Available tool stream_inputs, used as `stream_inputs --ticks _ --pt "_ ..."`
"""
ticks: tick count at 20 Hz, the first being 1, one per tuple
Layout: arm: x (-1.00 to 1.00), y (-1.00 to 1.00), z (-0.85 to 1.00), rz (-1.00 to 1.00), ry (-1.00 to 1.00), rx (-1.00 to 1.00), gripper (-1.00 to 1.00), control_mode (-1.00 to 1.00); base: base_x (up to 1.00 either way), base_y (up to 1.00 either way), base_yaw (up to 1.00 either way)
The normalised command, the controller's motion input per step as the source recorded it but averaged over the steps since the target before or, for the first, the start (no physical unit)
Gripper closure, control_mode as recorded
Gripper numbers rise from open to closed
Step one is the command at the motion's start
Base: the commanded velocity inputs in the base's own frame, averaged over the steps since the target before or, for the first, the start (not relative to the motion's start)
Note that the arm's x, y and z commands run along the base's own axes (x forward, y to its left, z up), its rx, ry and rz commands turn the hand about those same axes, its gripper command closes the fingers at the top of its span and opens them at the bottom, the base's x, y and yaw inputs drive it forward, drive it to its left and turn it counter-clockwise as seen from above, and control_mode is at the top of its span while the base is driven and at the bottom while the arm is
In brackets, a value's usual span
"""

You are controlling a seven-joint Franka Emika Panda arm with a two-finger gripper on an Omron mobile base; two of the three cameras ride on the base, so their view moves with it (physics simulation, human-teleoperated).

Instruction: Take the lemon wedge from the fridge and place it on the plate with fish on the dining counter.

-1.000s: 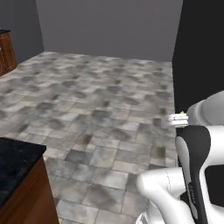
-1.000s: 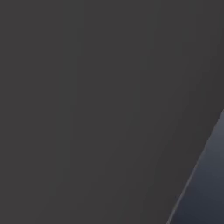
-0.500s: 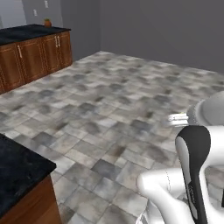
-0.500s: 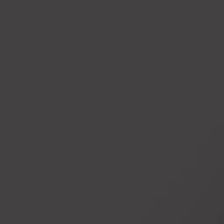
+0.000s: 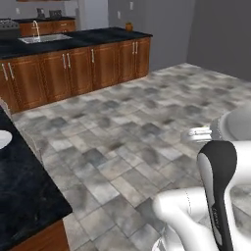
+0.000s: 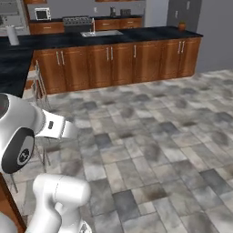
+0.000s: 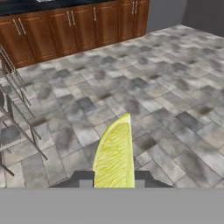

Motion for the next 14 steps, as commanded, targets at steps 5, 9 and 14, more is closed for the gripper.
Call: stream_inputs --ticks 5,9,14 --pt "0.0 0.0 0.0 0.0 0.0 0.0 1.0 1.0 0.98 -0.19 0.64" --pt "0.0 0.0 0.0 0.0 0.0 0.0 1.0 1.0 0.91 -0.21 0.65" --pt "0.0 0.0 0.0 0.0 0.0 0.0 1.0 1.0 0.59 -0.48 0.57"
